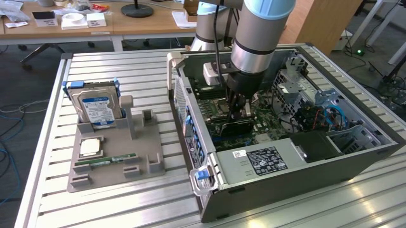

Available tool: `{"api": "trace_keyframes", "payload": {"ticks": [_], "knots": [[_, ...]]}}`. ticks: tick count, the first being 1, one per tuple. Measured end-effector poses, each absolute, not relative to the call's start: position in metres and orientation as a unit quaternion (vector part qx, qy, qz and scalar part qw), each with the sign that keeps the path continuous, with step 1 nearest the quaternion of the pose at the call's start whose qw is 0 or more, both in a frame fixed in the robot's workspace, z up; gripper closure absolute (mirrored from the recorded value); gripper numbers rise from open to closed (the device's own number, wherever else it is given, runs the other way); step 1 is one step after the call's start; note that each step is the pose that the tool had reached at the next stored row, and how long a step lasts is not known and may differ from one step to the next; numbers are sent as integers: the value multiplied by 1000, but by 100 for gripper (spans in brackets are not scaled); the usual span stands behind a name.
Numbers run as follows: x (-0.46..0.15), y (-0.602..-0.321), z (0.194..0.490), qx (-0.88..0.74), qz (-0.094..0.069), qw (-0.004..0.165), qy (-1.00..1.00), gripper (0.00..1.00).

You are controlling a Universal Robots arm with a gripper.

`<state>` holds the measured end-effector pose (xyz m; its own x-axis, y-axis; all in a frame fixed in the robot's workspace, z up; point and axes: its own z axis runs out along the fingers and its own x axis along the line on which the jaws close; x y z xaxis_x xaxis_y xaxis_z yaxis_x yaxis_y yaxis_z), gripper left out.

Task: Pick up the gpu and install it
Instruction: 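Press down on the gpu until it lock into place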

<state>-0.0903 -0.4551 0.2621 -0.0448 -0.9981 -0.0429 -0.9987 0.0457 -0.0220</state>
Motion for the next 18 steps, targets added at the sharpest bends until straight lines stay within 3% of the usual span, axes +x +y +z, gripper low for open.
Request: {"api": "trace_keyframes", "payload": {"ticks": [18], "knots": [[-90,-455,261,-691,7,23,723,89]]}}
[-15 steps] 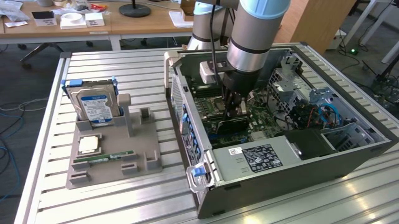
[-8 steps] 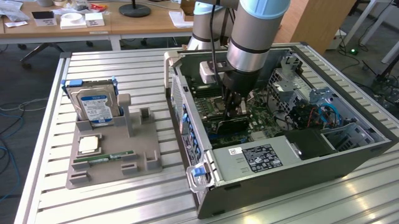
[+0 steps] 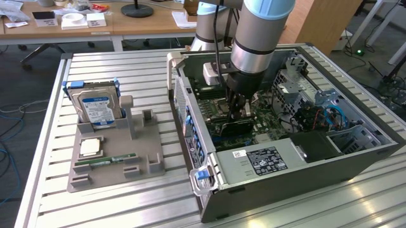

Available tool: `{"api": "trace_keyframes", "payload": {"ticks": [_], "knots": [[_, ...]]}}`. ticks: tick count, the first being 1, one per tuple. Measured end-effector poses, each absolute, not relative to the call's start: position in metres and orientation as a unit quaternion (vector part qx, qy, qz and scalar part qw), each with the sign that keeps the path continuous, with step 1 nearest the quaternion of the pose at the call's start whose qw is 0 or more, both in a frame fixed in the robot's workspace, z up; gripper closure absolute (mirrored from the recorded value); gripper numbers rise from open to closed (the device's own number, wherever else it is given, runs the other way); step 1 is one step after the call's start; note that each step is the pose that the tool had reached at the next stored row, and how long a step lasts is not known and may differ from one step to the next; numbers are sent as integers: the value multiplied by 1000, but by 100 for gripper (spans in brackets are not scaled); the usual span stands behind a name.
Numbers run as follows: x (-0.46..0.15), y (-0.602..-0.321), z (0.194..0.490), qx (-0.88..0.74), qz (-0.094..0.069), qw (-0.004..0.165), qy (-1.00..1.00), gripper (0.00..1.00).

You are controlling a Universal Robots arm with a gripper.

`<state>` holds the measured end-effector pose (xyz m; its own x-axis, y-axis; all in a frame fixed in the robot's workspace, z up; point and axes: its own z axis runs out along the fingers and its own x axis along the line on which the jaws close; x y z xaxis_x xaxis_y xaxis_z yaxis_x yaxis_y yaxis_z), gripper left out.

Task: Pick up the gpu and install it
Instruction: 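Press down on the gpu until it lock into place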

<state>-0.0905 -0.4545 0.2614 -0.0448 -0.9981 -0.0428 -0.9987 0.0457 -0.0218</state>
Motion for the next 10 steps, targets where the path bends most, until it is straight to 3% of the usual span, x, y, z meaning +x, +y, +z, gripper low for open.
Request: {"api": "trace_keyframes", "payload": {"ticks": [10], "knots": [[-91,-454,261,-691,7,23,723,89]]}}
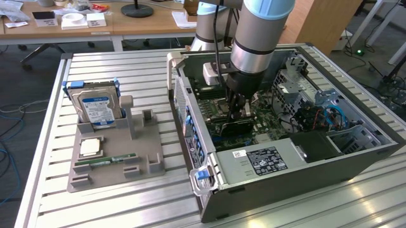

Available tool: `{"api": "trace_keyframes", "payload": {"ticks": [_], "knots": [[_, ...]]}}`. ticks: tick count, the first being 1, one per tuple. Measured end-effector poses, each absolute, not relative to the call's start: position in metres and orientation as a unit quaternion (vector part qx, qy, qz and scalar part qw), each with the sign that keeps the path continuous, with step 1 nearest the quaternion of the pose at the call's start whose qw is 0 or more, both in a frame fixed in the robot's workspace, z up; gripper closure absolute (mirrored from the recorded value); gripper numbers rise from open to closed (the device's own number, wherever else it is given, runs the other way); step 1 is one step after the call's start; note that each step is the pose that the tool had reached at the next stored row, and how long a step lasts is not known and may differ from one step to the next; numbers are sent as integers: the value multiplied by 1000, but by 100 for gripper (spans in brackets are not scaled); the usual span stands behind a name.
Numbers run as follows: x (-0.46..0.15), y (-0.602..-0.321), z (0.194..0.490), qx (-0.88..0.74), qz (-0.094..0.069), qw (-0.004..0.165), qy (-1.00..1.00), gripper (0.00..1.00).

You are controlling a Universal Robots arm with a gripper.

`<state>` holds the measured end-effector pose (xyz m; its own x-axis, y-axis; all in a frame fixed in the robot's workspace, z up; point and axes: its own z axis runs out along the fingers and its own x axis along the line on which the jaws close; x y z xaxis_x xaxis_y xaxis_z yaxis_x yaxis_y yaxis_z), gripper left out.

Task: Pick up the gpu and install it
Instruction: 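Press down on the gpu until it lock into place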

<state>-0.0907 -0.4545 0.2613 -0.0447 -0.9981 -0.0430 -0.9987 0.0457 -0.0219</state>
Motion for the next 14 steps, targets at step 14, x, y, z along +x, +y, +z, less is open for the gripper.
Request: {"api": "trace_keyframes", "payload": {"ticks": [14], "knots": [[-91,-455,261,-691,9,25,723,89]]}}
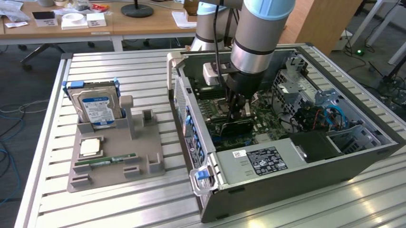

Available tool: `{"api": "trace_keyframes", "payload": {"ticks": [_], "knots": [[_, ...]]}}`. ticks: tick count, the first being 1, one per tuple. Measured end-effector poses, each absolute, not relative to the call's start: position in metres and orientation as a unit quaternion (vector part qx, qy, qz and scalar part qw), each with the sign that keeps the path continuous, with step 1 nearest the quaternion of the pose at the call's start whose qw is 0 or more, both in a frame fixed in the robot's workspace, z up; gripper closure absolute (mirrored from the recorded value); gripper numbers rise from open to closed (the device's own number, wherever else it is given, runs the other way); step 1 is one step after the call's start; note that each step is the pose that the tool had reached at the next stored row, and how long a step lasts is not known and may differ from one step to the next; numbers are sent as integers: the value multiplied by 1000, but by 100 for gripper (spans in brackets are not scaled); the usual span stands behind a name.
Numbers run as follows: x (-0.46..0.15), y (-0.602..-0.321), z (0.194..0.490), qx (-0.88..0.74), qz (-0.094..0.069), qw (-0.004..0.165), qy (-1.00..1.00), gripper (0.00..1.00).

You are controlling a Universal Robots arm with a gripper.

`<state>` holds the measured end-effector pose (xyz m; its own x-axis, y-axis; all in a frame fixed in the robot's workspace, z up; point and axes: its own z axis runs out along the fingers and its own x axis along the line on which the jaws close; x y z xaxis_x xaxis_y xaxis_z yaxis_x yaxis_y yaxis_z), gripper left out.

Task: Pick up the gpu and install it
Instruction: 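Press down on the gpu until it lock into place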

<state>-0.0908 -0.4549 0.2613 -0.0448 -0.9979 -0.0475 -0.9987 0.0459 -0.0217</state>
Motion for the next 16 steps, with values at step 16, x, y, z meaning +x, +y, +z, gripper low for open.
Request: {"api": "trace_keyframes", "payload": {"ticks": [16], "knots": [[-91,-455,261,-691,9,25,723,89]]}}
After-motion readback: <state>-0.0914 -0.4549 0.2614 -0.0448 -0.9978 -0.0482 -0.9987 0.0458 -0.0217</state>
